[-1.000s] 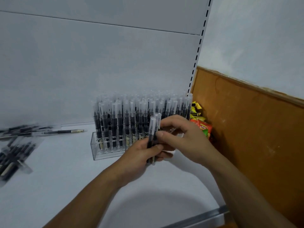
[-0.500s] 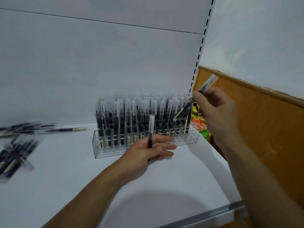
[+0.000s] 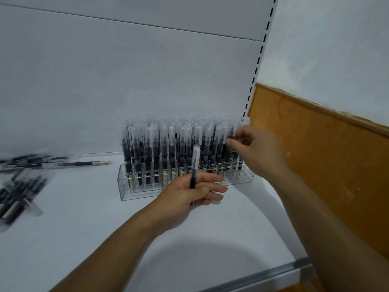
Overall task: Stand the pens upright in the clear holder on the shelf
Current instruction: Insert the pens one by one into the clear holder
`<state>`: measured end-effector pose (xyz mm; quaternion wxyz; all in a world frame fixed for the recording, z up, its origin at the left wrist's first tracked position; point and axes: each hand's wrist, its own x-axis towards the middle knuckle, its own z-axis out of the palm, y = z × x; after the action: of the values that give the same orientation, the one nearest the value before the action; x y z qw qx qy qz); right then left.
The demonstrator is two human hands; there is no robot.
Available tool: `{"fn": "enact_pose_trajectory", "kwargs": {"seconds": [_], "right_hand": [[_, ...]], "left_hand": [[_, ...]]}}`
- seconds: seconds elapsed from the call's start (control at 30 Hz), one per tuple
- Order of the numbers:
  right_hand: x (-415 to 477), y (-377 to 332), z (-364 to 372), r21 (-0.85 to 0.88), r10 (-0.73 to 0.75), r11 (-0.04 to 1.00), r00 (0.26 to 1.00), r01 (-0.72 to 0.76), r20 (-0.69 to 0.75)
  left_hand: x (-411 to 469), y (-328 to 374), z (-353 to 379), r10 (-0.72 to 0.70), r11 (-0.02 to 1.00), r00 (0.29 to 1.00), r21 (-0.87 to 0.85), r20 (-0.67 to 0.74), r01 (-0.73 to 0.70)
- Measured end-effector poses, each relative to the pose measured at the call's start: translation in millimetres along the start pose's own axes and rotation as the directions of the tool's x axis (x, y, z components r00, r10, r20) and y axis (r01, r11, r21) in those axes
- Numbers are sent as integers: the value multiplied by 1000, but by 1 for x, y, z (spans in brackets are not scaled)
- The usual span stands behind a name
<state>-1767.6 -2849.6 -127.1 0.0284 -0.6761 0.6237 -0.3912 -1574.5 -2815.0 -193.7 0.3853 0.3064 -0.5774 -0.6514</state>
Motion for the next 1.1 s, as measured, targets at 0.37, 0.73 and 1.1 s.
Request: {"fn": "enact_pose_trajectory", "kwargs": {"seconds": [0.37, 0.73, 1.1], "right_hand": [[-34, 0, -2, 75, 8, 997, 997, -2, -77], [-57, -42, 6, 451, -231, 886, 945, 105, 234], [-5, 5, -33, 387, 91, 922, 972, -1, -215]], "left_hand": [[1, -1, -1, 19, 1000, 1000, 22, 12, -19], [0, -3, 6, 133, 991, 991, 20, 20, -134], [-13, 1, -3, 567, 285, 820, 953, -79, -105]]}}
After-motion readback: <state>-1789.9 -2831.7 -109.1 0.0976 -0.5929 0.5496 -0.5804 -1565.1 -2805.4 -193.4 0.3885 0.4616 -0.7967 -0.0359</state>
